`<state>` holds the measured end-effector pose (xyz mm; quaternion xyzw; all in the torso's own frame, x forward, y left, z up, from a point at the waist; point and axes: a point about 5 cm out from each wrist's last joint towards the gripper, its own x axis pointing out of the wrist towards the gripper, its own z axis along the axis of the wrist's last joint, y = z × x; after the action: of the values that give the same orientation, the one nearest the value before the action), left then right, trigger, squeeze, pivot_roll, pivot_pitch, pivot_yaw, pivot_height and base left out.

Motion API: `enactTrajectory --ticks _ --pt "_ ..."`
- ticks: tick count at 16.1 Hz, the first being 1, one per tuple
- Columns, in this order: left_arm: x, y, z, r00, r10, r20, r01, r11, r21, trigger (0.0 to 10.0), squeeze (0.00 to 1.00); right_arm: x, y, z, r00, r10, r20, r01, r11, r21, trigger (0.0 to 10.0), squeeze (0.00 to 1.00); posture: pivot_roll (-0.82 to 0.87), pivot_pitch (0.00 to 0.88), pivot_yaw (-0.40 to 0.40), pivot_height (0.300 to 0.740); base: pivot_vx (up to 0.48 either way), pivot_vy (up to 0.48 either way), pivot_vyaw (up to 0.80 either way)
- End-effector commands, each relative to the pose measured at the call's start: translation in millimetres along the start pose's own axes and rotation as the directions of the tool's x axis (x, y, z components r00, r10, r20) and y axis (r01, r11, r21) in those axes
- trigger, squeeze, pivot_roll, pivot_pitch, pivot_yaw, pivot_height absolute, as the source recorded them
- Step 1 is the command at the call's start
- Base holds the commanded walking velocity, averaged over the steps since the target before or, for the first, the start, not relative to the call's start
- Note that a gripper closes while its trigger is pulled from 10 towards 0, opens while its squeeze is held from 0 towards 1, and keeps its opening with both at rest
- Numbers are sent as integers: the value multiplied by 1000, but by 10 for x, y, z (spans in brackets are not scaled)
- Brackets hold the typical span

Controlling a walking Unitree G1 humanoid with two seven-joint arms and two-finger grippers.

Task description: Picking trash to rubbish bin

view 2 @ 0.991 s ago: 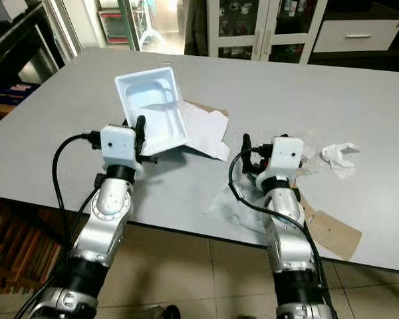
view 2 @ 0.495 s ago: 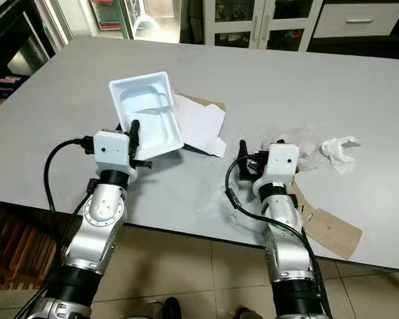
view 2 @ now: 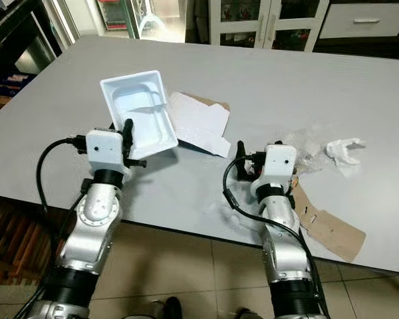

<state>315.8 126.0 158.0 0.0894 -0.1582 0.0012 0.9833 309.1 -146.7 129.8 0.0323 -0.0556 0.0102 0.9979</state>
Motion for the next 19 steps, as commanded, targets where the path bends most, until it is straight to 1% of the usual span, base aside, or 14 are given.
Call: enactTrajectory --ticks 1,2,3,6,7,8,10,11,13,16,19 --pt "-30 -38 9 1000 10 3 -10 1000 4 10000 0 -8 -25 55 1000 6 8 -6 999 32 10000 0 -18 117 21 740 0 0 0" --pt "-63 -79 -5 1000 16 -4 -16 1000 -9 10000 0 -2 -70 62 1000 8 11 -8 1000 15 10000 0 -15 124 -9 740 0 0 0" --pt "-94 -94 -7 1000 20 -9 -21 999 -28 10000 0 12 -111 77 1000 -1 12 1 1000 -8 10000 0 -25 130 -21 740 0 0 0" --pt "-131 -94 -34 999 31 -26 -32 999 -23 10000 0 68 -216 198 999 -23 35 23 999 -22 10000 0 -33 143 -22 740 0 0 0" --pt "-126 -77 -32 999 29 -19 -29 1000 -10 10000 0 80 -207 192 999 -24 31 24 1000 -19 10000 0 -23 163 -15 740 0 0 0" --pt "-144 -83 -64 999 30 -28 -30 1000 -6 10000 0 74 -206 140 1000 -23 17 23 1000 -19 10000 0 -26 147 -13 740 0 0 0" --pt "-133 -67 -63 999 33 -41 -34 999 -19 10000 0 72 -189 161 999 -26 27 26 1000 -16 10000 0 -30 148 7 740 0 0 0" --pt "-111 -63 -59 999 5 -33 -5 1000 5 10000 0 74 -193 149 998 -52 23 52 999 3 10000 0 -32 153 27 740 0 0 0" --pt "-11 -32 -12 1000 -18 -20 19 1000 19 10000 0 69 -182 116 998 -64 16 64 998 -2 10000 0 -52 145 58 740 0 0 0" --pt "30 -68 -29 999 -37 -25 37 999 16 10000 0 72 -167 111 997 -77 19 77 997 -6 10000 0 -67 134 65 740 0 0 0" --pt "45 -92 -36 999 -37 -25 37 999 7 10000 0 123 -102 116 999 -46 16 46 999 -22 10000 0 -56 122 61 740 0 0 0"
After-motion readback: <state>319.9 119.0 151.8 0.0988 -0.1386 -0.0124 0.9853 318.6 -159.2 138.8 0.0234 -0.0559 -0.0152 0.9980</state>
